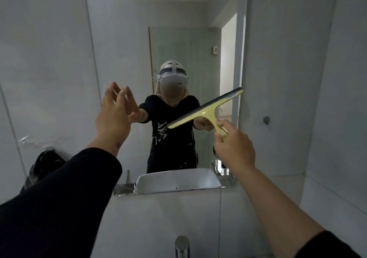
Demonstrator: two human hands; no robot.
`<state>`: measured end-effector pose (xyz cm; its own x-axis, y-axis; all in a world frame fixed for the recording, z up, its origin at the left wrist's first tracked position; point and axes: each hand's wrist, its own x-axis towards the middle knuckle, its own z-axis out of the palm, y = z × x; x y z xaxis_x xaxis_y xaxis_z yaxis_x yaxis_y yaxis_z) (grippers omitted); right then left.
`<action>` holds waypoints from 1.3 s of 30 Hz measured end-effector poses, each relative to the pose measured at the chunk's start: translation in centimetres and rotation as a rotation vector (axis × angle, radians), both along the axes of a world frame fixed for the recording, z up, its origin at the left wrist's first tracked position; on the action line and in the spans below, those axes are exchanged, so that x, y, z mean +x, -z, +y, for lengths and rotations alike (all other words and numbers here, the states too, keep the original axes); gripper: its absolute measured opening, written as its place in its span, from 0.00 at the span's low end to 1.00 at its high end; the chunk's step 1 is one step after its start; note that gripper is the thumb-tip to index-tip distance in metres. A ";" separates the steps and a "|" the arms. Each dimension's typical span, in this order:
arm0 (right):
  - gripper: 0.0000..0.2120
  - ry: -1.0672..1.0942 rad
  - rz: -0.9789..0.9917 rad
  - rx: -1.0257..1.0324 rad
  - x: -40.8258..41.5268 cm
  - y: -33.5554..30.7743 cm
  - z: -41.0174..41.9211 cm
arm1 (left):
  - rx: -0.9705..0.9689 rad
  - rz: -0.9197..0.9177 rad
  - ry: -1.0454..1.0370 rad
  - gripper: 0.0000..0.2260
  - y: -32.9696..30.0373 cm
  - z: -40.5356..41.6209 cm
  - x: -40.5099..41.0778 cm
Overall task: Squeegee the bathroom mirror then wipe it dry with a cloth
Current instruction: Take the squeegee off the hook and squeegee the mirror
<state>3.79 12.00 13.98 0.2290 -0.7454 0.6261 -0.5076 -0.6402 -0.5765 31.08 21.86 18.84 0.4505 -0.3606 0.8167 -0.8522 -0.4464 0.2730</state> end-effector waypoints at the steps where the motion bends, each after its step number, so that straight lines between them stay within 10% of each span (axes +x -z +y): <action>1: 0.16 -0.008 -0.051 0.038 0.3 0.5 0.2 | 0.009 0.005 -0.001 0.39 0.0 0.1 0.0; 20: 0.09 -0.063 -0.581 0.397 9.4 6.5 7.3 | 0.051 -0.038 0.007 0.30 -0.4 1.4 -0.2; 39: 0.25 -0.207 0.377 -0.223 11.1 9.5 8.8 | 0.046 -0.044 0.022 0.35 5.8 1.8 1.1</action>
